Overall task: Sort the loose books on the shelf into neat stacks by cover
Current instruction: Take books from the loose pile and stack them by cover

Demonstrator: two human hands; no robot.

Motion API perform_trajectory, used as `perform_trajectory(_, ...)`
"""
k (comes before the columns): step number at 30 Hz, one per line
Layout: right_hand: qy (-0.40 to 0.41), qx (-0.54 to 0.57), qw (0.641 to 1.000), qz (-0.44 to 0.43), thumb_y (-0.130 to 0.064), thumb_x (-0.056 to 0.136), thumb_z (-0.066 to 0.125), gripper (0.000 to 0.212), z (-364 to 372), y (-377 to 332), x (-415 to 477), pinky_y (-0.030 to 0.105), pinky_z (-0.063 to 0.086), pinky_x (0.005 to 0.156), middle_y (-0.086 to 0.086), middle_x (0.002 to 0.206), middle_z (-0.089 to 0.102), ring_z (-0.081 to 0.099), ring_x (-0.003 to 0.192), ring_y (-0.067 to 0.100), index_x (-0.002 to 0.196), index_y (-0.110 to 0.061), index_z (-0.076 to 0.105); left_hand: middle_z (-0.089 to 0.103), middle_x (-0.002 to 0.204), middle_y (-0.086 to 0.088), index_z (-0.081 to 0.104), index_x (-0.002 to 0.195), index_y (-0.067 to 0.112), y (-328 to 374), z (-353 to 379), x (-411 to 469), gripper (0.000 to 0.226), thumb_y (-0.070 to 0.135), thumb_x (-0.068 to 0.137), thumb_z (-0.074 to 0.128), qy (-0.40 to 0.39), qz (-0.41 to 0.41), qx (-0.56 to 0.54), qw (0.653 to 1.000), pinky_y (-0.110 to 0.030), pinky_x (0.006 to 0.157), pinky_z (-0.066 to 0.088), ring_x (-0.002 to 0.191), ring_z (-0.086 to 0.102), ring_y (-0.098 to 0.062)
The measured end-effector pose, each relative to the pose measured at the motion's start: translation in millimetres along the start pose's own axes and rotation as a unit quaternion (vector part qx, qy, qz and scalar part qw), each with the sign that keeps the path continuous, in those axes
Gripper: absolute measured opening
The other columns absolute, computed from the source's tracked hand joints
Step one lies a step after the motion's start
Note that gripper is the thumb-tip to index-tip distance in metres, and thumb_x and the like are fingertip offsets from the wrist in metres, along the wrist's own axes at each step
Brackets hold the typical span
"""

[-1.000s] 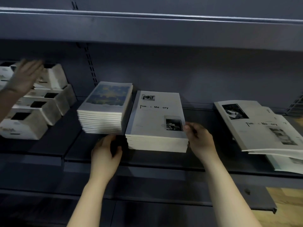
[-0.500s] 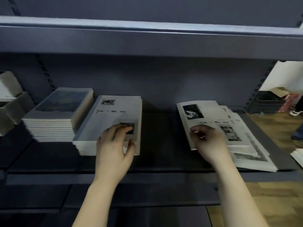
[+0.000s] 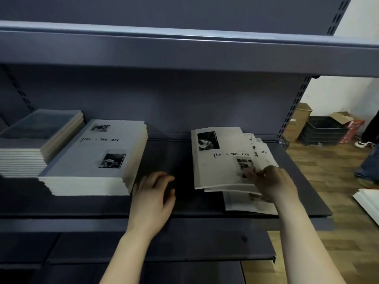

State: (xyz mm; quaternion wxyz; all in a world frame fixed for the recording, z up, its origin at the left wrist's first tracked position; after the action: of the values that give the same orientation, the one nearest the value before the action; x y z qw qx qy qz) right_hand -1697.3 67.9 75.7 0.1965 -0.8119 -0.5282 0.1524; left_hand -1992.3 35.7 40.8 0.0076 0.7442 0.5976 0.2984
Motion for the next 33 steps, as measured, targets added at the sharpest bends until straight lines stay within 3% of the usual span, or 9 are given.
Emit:
perform_trajectory(3, -0.011, 0.061, 0.998, -0.018, -0.049, 0.084, 0.064, 0.046, -1.2, -0.9, 0.2, 0.047, 0.056, 0.066, 0.011, 0.07, 0.064, 0.064, 0.073, 0.03, 0.079, -0.003, 0.068, 0.055, 0.117, 0.001, 0.061, 0.114, 0.022, 3.4, 11.7, -1.1, 0.042, 0.04, 0.084, 0.038, -0.011, -0.013, 0.004, 1.0, -0.047, 0.082, 0.05, 0.1, 0.055, -0.024)
perform_trajectory(7, -0.012, 0.075, 0.996, -0.041, -0.041, 0.079, 0.071, 0.037, -9.6, -2.6, 0.8, 0.034, 0.044, 0.059, 0.009, 0.074, 0.063, 0.059, 0.073, 0.026, 0.081, -0.005, 0.061, 0.057, 0.115, 0.001, 0.063, 0.112, 0.022, 6.5, 21.0, -2.7, 0.043, 0.04, 0.083, 0.038, -0.013, -0.026, 0.023, 0.999, -0.046, 0.083, 0.048, 0.099, 0.055, -0.024)
perform_trajectory(10, -0.046, 0.149, 0.987, -0.042, -0.035, 0.077, 0.074, 0.029, -13.5, -1.2, 3.0, 0.03, 0.039, 0.053, 0.007, 0.072, 0.063, 0.058, 0.065, 0.021, 0.08, -0.009, 0.064, 0.059, 0.112, 0.002, 0.065, 0.11, 0.021, 10.2, 27.3, -4.6, 0.043, 0.04, 0.082, 0.037, -0.018, -0.038, 0.04, 0.998, -0.041, 0.082, 0.046, 0.097, 0.056, -0.023)
perform_trajectory(14, -0.102, 0.336, 0.936, 0.006, -0.018, 0.089, 0.065, 0.019, -9.5, 11.6, 8.1, 0.025, 0.038, 0.041, 0.011, 0.075, 0.063, 0.05, 0.045, 0.02, 0.095, 0.0, 0.061, 0.059, 0.113, 0.002, 0.064, 0.111, 0.022, 13.6, 36.7, -6.6, 0.033, 0.034, 0.084, 0.048, -0.03, -0.044, 0.04, 0.998, -0.04, 0.083, 0.043, 0.099, 0.056, -0.023)
perform_trajectory(17, -0.12, 0.381, 0.916, 0.028, -0.013, 0.092, 0.062, 0.01, -5.0, 17.7, 7.8, 0.025, 0.049, 0.043, 0.014, 0.093, 0.067, 0.061, 0.049, 0.025, 0.095, -0.003, 0.062, 0.059, 0.114, 0.002, 0.064, 0.112, 0.022, 13.9, 41.4, -8.2, 0.028, 0.026, 0.085, 0.061, -0.034, -0.052, 0.043, 0.997, -0.04, 0.084, 0.042, 0.1, 0.056, -0.022)
perform_trajectory(19, -0.122, 0.388, 0.913, 0.021, -0.011, 0.093, 0.061, 0.007, -5.4, 16.7, 7.6, 0.027, 0.052, 0.047, 0.015, 0.097, 0.065, 0.063, 0.051, 0.027, 0.096, -0.005, 0.062, 0.059, 0.113, 0.003, 0.065, 0.111, 0.022, 13.9, 43.1, -9.4, 0.029, 0.029, 0.084, 0.056, -0.033, -0.058, 0.048, 0.997, -0.039, 0.084, 0.042, 0.1, 0.056, -0.022)
perform_trajectory(23, -0.128, 0.398, 0.908, 0.021, -0.013, 0.094, 0.058, 0.012, -7.5, 14.9, 7.8, 0.019, 0.047, 0.04, 0.011, 0.1, 0.061, 0.064, 0.056, 0.028, 0.104, -0.007, 0.054, 0.059, 0.113, 0.003, 0.065, 0.111, 0.022, 14.1, 42.6, -10.0, 0.031, 0.031, 0.083, 0.053, -0.028, -0.061, 0.049, 0.997, -0.039, 0.084, 0.041, 0.099, 0.056, -0.021)
perform_trajectory(27, -0.136, 0.447, 0.884, 0.017, -0.01, 0.095, 0.057, 0.012, -3.8, 13.6, 9.6, 0.029, 0.055, 0.049, 0.015, 0.103, 0.062, 0.064, 0.054, 0.025, 0.104, -0.002, 0.054, 0.059, 0.112, 0.004, 0.065, 0.109, 0.023, 12.7, 38.1, -8.8, 0.037, 0.038, 0.084, 0.042, -0.018, -0.062, 0.052, 0.997, -0.039, 0.081, 0.044, 0.097, 0.056, -0.021)
perform_trajectory(33, -0.111, 0.489, 0.865, 0.011, -0.008, 0.096, 0.054, 0.011, 2.0, 5.3, 3.6, 0.028, 0.051, 0.044, 0.016, 0.103, 0.064, 0.059, 0.054, 0.025, 0.105, -0.001, 0.053, 0.06, 0.113, 0.002, 0.066, 0.11, 0.021, 3.5, 23.9, -8.3, 0.044, 0.039, 0.082, 0.037, 0.007, -0.056, 0.046, 0.997, -0.04, 0.082, 0.046, 0.096, 0.057, -0.024)
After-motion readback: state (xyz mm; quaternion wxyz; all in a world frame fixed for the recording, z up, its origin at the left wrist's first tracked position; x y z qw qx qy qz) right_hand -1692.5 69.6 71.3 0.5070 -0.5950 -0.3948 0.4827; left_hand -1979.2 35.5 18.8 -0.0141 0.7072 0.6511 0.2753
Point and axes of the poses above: each hand's wrist, its own x-axis towards the middle knuckle, its own z-axis out of the palm, y = z × x, the point moved 3 cm from there along x, towards the middle knuckle
